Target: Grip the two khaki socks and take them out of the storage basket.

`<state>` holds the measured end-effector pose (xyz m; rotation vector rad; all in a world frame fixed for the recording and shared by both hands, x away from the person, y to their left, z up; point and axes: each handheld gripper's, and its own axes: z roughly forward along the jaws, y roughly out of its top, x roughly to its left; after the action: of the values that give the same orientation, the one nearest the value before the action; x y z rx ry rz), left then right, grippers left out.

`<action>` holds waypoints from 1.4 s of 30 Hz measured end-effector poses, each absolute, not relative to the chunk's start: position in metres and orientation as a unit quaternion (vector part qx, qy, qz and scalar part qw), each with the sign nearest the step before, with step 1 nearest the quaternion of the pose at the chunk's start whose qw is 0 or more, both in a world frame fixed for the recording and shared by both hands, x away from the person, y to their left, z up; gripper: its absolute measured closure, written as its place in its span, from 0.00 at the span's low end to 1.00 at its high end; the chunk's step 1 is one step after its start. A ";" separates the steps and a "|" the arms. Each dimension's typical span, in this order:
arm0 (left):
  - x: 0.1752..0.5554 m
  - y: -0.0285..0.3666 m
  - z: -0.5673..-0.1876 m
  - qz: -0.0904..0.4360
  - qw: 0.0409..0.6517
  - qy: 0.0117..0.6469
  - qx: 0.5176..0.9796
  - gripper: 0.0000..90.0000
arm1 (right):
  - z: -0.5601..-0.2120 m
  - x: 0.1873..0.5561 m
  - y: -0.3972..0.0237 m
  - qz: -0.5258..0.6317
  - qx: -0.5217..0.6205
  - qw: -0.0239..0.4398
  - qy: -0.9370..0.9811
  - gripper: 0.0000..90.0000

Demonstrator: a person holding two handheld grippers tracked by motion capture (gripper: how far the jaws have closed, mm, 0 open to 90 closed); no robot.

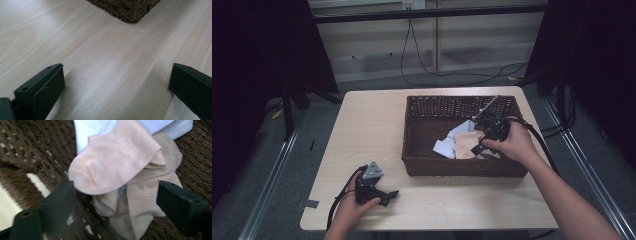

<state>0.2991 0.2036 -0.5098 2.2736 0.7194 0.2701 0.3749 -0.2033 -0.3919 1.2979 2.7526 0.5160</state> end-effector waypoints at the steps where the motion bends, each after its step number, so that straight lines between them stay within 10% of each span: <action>1: 0.299 0.204 -0.510 0.104 0.363 0.280 0.883 0.00 | -0.394 0.377 -0.204 0.168 0.423 0.025 0.890 0.19; 18: 0.299 0.204 -0.510 0.105 0.361 0.279 0.883 0.00 | -0.418 0.398 -0.197 0.177 0.451 -0.004 0.875 0.52; 25: 0.299 0.204 -0.510 0.105 0.364 0.279 0.882 0.00 | -0.419 0.402 -0.199 0.186 0.452 -0.006 0.872 0.99; 42: 0.299 0.204 -0.510 0.105 0.361 0.279 0.883 0.00 | -0.363 0.369 -0.225 0.212 0.420 0.013 0.882 0.99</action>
<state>0.2991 0.2037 -0.5096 2.2758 0.7199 0.2709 0.3693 -0.2251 -0.3631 1.3081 2.7485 0.6600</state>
